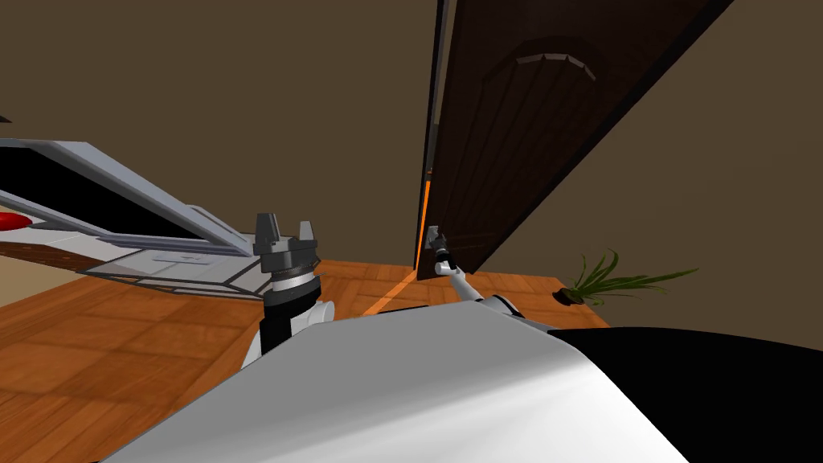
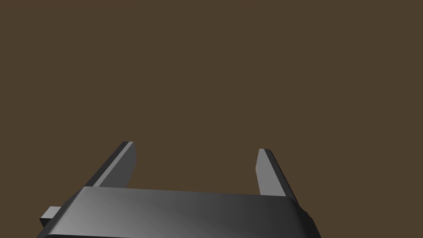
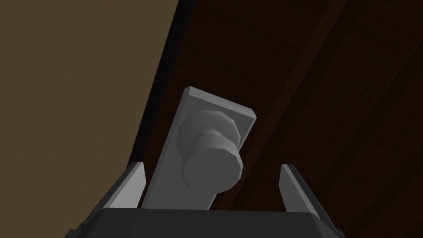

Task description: Pull the door open

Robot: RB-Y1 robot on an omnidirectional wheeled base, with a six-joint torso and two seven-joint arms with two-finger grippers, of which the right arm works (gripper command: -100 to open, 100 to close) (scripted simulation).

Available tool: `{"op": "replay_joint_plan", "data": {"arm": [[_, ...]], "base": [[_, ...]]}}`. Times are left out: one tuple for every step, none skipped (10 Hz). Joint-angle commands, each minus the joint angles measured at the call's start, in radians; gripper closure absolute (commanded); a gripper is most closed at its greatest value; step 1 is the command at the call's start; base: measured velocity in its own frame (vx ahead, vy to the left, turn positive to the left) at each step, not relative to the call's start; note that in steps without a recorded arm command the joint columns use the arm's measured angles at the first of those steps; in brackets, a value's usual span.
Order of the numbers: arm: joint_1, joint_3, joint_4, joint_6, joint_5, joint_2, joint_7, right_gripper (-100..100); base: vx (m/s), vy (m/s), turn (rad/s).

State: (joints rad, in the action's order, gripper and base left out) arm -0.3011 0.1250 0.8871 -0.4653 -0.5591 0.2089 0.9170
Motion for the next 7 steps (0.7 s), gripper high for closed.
{"op": "replay_joint_plan", "data": {"arm": [[0.005,0.003,0.01,0.008,-0.014,-0.004,0.031,-100],[0.002,0.009,0.012,0.014,-0.035,-0.009,0.068,-100],[0.0,0.014,0.014,0.019,-0.055,-0.015,0.096,-100],[0.0,0.014,0.014,0.019,-0.055,-0.015,0.103,-100],[-0.002,0.019,0.016,0.024,-0.073,-0.02,0.135,-100],[-0.004,0.023,0.017,0.029,-0.089,-0.025,0.164,-100],[-0.006,0.027,0.019,0.032,-0.103,-0.028,0.189,-100]], "base": [[-0.061,-0.043,0.02],[-0.057,-0.032,0.021],[-0.084,-0.042,0.05],[-0.067,-0.035,0.018],[-0.053,-0.031,0.021],[-0.062,-0.043,0.044],[-0.079,-0.05,0.035]]}}
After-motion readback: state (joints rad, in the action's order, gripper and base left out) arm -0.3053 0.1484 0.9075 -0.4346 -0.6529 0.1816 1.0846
